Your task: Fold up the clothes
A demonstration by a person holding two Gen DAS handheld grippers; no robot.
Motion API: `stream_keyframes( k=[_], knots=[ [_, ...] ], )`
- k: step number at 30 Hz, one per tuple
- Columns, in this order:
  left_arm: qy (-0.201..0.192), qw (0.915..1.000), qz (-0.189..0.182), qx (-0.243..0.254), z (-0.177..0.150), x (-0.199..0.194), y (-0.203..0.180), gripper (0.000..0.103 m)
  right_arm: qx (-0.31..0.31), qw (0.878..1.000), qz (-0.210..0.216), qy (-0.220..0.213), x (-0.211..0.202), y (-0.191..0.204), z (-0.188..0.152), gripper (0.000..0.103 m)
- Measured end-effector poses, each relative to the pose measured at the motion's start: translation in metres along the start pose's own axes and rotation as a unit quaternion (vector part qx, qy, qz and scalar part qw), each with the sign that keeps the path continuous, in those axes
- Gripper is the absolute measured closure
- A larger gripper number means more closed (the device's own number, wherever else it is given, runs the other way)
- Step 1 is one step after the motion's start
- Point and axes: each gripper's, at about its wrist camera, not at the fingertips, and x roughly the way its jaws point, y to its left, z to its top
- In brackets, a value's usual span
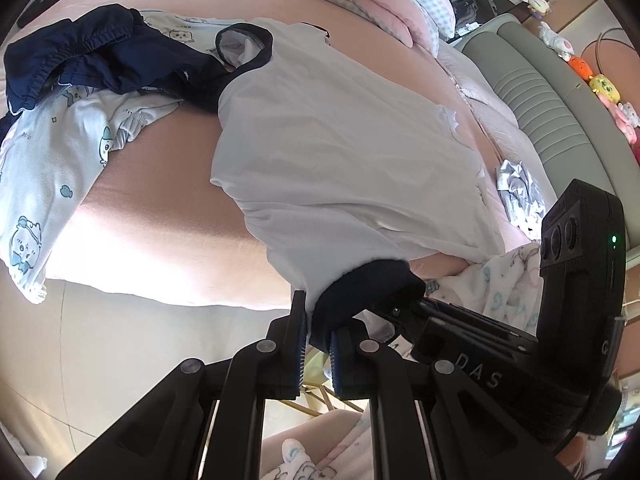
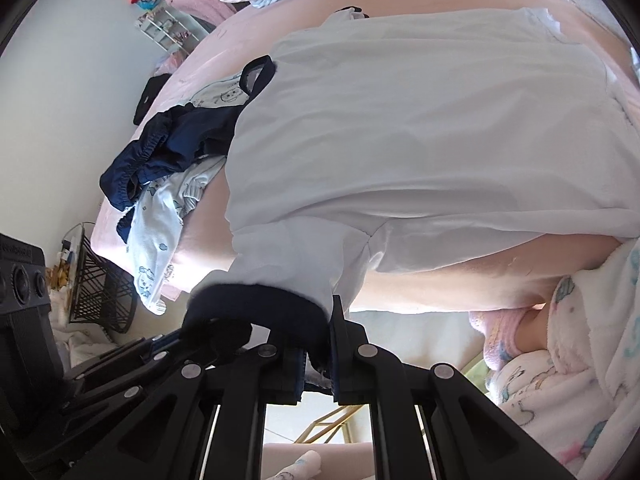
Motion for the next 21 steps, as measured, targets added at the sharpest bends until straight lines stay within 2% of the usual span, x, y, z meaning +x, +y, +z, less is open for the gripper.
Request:
stream_keyframes(
  k=[3,7,21],
  knots=[
    [0.006,1.0000,-0.003,-0.001,-0.004,-0.001,0.000,0.095,0.017,1.000,0.018,0.000,-0.003,-0.004,0.000,0.096],
    [0.007,0.9999,-0.007,-0.007,-0.007,-0.003,0.000,0.095,0.022,1.000,0.021,0.003,-0.005,-0.004,-0.002,0.096],
    [0.016,0.9992,0.025,-0.025,-0.020,-0.006,0.014,0.095,-0.002,1.000,-0.024,0.019,-0.009,-0.003,-0.009,0.096]
  ],
)
